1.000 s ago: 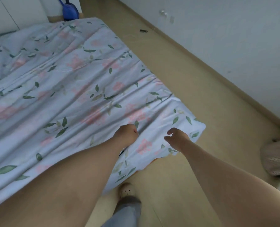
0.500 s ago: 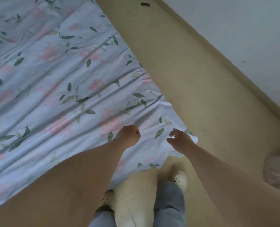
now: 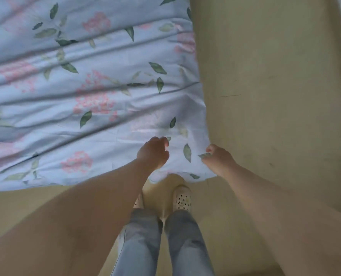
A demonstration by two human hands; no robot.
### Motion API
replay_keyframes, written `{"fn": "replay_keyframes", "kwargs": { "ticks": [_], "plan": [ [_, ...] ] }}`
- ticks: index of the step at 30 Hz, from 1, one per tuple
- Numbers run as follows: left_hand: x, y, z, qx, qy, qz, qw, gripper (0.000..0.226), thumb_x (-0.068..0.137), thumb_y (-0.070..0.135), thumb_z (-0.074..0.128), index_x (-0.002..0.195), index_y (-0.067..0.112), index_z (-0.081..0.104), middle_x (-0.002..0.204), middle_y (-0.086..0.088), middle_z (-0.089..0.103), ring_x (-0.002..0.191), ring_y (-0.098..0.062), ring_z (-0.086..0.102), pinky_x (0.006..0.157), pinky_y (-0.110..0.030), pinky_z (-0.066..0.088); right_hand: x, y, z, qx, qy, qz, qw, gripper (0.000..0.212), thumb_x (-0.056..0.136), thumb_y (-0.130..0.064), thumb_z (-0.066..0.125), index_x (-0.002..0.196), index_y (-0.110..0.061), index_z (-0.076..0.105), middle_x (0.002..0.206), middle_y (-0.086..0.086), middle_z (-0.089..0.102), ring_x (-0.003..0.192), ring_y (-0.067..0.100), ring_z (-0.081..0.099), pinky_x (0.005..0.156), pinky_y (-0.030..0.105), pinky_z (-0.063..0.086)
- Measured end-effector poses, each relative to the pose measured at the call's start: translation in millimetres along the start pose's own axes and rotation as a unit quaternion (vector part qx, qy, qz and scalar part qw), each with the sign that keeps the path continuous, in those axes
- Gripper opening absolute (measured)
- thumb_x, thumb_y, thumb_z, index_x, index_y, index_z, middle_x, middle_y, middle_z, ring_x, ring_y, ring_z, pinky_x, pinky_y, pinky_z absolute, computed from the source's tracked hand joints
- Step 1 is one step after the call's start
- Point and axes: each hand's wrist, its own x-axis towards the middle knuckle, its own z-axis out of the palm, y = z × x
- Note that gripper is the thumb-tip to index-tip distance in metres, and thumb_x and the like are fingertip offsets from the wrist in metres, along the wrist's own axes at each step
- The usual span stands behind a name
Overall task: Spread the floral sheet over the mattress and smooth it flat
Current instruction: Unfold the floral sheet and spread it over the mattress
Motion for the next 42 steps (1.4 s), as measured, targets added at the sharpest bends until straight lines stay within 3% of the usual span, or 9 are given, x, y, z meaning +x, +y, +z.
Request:
{"fn": "replay_keyframes", "kwargs": {
  "ticks": [4, 8, 13, 22, 25, 29, 32, 34, 42],
  "plan": [
    [17, -7, 36, 0.121, 0.016, 0.029, 0.992, 0.070, 0.090, 0.031, 0.059, 0.147, 0.030, 0.019, 0.158, 0.000, 0.003, 0.143, -0.026, 0.020, 0.106, -0.038, 0.035, 33, 13, 23, -0.003, 0.000, 0.018, 1.000, 0.072, 0.089, -0.017, 0.055, 0.149, -0.018, 0.015, 0.140, 0.013, 0.035, 0.122, 0.034, 0.047, 0.093, 0.039, 0.047],
    [34, -13, 57, 0.157, 0.041, 0.001, 0.987, 0.069, 0.089, 0.030, 0.060, 0.146, 0.030, 0.022, 0.154, -0.002, 0.015, 0.140, -0.027, 0.024, 0.104, -0.037, 0.037, 59, 22, 42, -0.022, 0.019, 0.046, 0.999, 0.078, 0.092, -0.010, 0.048, 0.151, -0.016, -0.003, 0.141, 0.017, 0.036, 0.124, 0.035, 0.046, 0.099, 0.044, 0.046],
    [53, -8, 60, 0.107, 0.092, -0.011, 0.990, 0.018, 0.094, 0.017, 0.052, 0.110, 0.012, 0.056, 0.115, -0.006, 0.056, 0.109, -0.028, 0.053, 0.078, -0.033, 0.042, 76, 34, 36, -0.033, 0.093, 0.050, 0.994, 0.036, 0.094, 0.003, 0.036, 0.130, 0.001, 0.033, 0.124, 0.022, 0.053, 0.112, 0.038, 0.055, 0.073, 0.036, 0.041],
    [47, 8, 46, -0.023, 0.067, 0.009, 0.997, 0.011, 0.086, 0.021, 0.063, 0.085, 0.010, 0.064, 0.086, 0.003, 0.054, 0.080, -0.016, 0.049, 0.067, -0.022, 0.034, 84, 34, 27, -0.049, 0.008, 0.031, 0.998, 0.010, 0.095, -0.005, 0.045, 0.103, -0.003, 0.049, 0.110, 0.017, 0.056, 0.095, 0.030, 0.056, 0.071, 0.028, 0.039],
    [52, 22, 51, -0.035, 0.084, 0.024, 0.996, 0.014, 0.089, 0.022, 0.061, 0.096, 0.010, 0.062, 0.093, 0.001, 0.053, 0.091, -0.021, 0.055, 0.069, -0.025, 0.036, 85, 32, 25, -0.066, 0.034, 0.027, 0.997, 0.023, 0.096, -0.001, 0.041, 0.116, 0.003, 0.052, 0.118, 0.018, 0.059, 0.109, 0.033, 0.059, 0.076, 0.030, 0.043],
    [59, 30, 58, -0.016, 0.081, -0.001, 0.997, 0.039, 0.089, 0.026, 0.062, 0.124, 0.016, 0.051, 0.129, -0.005, 0.048, 0.115, -0.028, 0.051, 0.084, -0.036, 0.045, 89, 37, 16, -0.090, 0.051, 0.020, 0.994, 0.027, 0.094, 0.000, 0.040, 0.118, 0.001, 0.053, 0.120, 0.018, 0.058, 0.111, 0.035, 0.058, 0.079, 0.033, 0.045],
    [63, 35, 63, -0.001, 0.069, -0.007, 0.998, 0.014, 0.093, 0.012, 0.050, 0.102, 0.017, 0.061, 0.107, -0.007, 0.057, 0.106, -0.028, 0.056, 0.079, -0.034, 0.045, 88, 42, 9, -0.083, 0.064, 0.025, 0.994, 0.028, 0.094, -0.002, 0.038, 0.119, -0.002, 0.051, 0.123, 0.017, 0.055, 0.114, 0.035, 0.055, 0.082, 0.034, 0.044],
    [62, 39, 65, -0.015, 0.041, 0.003, 0.999, 0.021, 0.092, 0.005, 0.045, 0.087, 0.020, 0.060, 0.091, 0.000, 0.053, 0.096, -0.021, 0.054, 0.077, -0.030, 0.043, 86, 46, 1, -0.089, 0.098, 0.032, 0.991, 0.029, 0.095, -0.002, 0.036, 0.120, -0.002, 0.049, 0.125, 0.017, 0.054, 0.117, 0.035, 0.053, 0.086, 0.037, 0.045],
    [49, 37, 32, -0.102, 0.065, -0.023, 0.992, 0.021, 0.095, 0.015, 0.047, 0.108, 0.015, 0.063, 0.116, -0.005, 0.064, 0.107, -0.023, 0.058, 0.085, -0.028, 0.046, 77, 36, -21, -0.072, 0.054, 0.041, 0.995, 0.036, 0.094, -0.016, 0.044, 0.128, -0.005, 0.036, 0.127, 0.019, 0.050, 0.117, 0.038, 0.051, 0.095, 0.044, 0.045]
  ]
}}
